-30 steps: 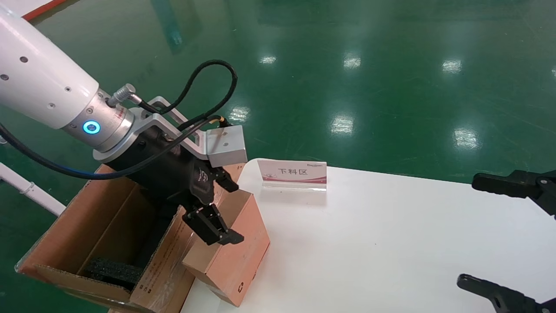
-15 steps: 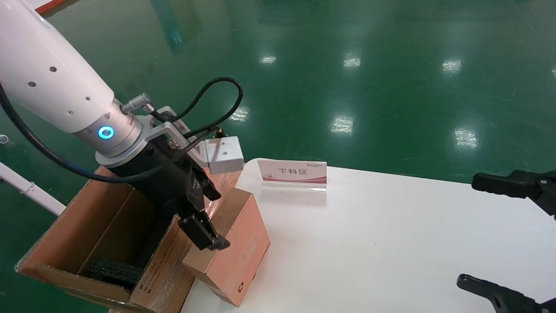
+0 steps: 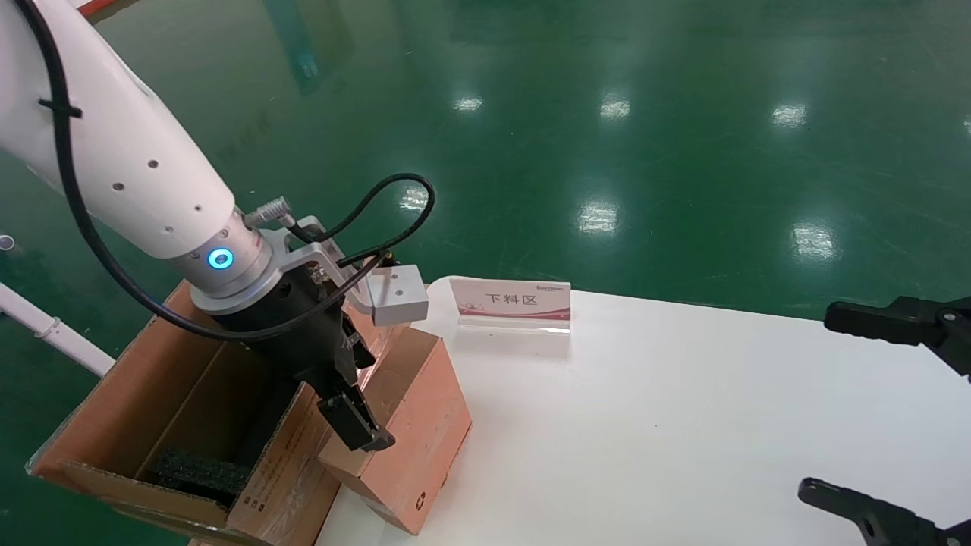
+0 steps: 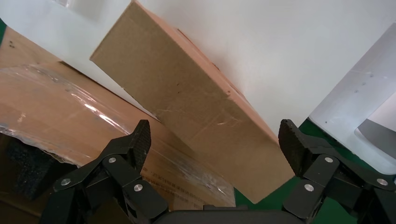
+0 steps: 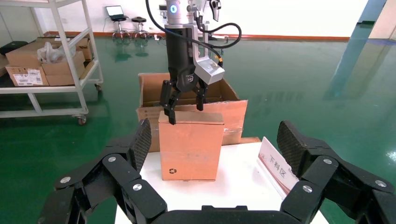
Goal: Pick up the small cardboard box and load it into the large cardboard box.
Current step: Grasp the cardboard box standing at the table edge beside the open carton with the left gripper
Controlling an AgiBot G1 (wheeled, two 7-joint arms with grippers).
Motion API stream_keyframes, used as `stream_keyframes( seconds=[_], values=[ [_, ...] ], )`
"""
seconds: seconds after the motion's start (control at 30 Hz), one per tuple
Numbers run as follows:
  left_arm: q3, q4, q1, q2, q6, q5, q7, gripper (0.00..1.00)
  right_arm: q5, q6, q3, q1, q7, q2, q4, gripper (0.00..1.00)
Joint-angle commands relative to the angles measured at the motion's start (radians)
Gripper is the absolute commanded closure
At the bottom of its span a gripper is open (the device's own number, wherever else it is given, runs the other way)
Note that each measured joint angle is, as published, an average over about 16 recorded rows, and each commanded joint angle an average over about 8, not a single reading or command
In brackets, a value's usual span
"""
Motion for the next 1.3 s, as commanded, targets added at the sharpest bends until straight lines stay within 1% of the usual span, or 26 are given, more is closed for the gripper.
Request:
stream_keyframes(
  seconds=[0.03, 0.5, 0.6, 0.63, 0.77, 0.87, 0.9, 1.3],
  values=[
    [0.010, 0.000, 0.005, 0.003, -0.007, 0.008, -0.008, 0.00, 0.000, 0.000, 0.000, 0.000, 0.000, 0.000, 0.000, 0.00],
    [0.041, 0.000, 0.032, 0.014, -0.031, 0.036, -0.019, 0.00, 0.001, 0.001, -0.001, 0.000, -0.001, 0.000, 0.000, 0.00],
    [0.042, 0.000, 0.032, 0.015, -0.031, 0.038, -0.019, 0.37, 0.001, 0.001, -0.001, 0.000, -0.001, 0.001, 0.000, 0.00],
    [0.042, 0.000, 0.032, 0.015, -0.031, 0.038, -0.019, 0.50, 0.001, 0.001, -0.001, 0.000, -0.001, 0.001, 0.000, 0.10],
    [0.039, 0.000, 0.032, 0.014, -0.031, 0.036, -0.019, 1.00, 0.001, 0.001, -0.001, 0.000, -0.001, 0.001, 0.000, 0.60],
    [0.038, 0.000, 0.032, 0.013, -0.030, 0.034, -0.018, 1.00, 0.001, 0.001, -0.001, 0.000, -0.001, 0.001, 0.000, 0.97],
    [0.037, 0.000, 0.032, 0.013, -0.030, 0.034, -0.018, 1.00, 0.001, 0.001, -0.001, 0.000, -0.001, 0.001, 0.000, 1.00],
    [0.034, 0.001, 0.031, 0.012, -0.029, 0.031, -0.018, 1.00, 0.001, 0.001, -0.001, 0.000, 0.000, 0.001, 0.000, 1.00]
  ],
)
